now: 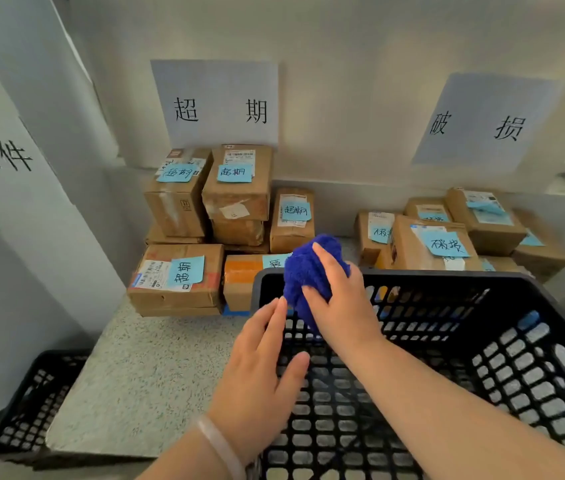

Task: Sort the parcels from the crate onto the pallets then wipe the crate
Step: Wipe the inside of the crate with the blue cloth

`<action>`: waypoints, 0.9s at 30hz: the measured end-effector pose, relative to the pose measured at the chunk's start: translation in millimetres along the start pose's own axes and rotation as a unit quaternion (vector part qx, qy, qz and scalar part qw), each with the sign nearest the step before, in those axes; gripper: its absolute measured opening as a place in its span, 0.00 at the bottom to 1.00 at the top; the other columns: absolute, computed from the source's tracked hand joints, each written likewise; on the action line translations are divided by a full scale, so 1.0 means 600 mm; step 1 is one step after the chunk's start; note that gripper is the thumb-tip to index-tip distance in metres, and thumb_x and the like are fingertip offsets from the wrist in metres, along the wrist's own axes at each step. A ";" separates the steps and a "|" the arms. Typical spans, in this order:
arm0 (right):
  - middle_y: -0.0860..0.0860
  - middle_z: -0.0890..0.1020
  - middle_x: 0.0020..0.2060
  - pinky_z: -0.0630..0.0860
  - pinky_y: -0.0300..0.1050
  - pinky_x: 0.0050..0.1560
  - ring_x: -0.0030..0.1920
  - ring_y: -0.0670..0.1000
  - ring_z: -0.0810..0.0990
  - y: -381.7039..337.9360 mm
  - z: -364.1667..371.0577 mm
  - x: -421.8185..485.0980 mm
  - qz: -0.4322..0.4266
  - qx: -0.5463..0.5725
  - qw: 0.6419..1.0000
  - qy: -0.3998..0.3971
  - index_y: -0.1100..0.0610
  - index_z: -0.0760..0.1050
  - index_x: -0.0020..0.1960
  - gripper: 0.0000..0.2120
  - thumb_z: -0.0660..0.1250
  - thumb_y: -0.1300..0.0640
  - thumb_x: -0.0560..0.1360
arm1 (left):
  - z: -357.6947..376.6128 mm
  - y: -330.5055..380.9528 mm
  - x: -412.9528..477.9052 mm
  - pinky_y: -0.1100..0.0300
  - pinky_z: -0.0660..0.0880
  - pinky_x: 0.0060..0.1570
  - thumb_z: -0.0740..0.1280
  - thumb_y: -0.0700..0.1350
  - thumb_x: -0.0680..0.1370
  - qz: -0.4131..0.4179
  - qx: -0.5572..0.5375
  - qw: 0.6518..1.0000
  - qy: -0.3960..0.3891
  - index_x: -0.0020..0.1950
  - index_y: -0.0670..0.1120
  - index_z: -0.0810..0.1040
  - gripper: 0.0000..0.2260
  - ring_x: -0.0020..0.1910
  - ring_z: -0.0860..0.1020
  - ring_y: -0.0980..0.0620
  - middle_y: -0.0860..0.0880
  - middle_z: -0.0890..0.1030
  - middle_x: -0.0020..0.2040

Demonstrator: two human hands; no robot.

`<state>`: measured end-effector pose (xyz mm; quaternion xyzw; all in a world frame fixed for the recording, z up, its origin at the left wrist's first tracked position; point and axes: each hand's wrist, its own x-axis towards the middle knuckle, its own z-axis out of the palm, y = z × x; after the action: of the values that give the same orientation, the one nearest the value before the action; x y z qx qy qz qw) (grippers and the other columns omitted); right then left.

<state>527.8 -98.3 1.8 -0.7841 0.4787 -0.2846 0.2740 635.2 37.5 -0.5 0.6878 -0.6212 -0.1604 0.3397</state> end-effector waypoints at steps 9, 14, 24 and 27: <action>0.53 0.67 0.72 0.47 0.58 0.75 0.70 0.57 0.63 0.013 0.057 0.081 -0.130 -0.339 0.930 -0.055 0.43 0.56 0.78 0.28 0.59 0.47 0.80 | 0.026 -0.043 -0.010 0.50 0.61 0.65 0.55 0.64 0.76 0.004 0.228 0.964 -0.134 0.72 0.43 0.72 0.33 0.67 0.75 0.45 0.42 0.74 0.70; 0.52 0.73 0.66 0.58 0.57 0.73 0.66 0.57 0.68 0.063 -0.021 0.079 -0.109 -0.358 0.926 -0.056 0.46 0.60 0.76 0.25 0.59 0.47 0.80 | 0.030 -0.047 -0.012 0.51 0.54 0.68 0.54 0.66 0.76 0.033 0.316 0.942 -0.107 0.73 0.45 0.69 0.34 0.69 0.69 0.44 0.39 0.70 0.72; 0.52 0.68 0.71 0.59 0.54 0.72 0.70 0.57 0.64 0.231 -0.232 0.037 0.037 -0.446 0.893 -0.040 0.43 0.51 0.78 0.28 0.57 0.48 0.81 | 0.039 -0.062 -0.012 0.54 0.48 0.73 0.48 0.69 0.78 0.032 0.351 0.929 -0.114 0.73 0.44 0.70 0.37 0.71 0.65 0.46 0.41 0.69 0.74; 0.52 0.68 0.71 0.59 0.55 0.71 0.69 0.57 0.65 0.259 -0.272 0.037 0.045 -0.465 0.883 -0.051 0.43 0.50 0.78 0.28 0.56 0.49 0.81 | 0.041 -0.062 -0.011 0.55 0.46 0.74 0.50 0.70 0.77 0.026 0.362 0.926 -0.106 0.73 0.44 0.71 0.37 0.71 0.65 0.46 0.42 0.68 0.74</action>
<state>328.4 -204.7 8.9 -0.8127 0.5760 0.0237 -0.0851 645.7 36.9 -44.1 0.7263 -0.6873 0.0122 0.0037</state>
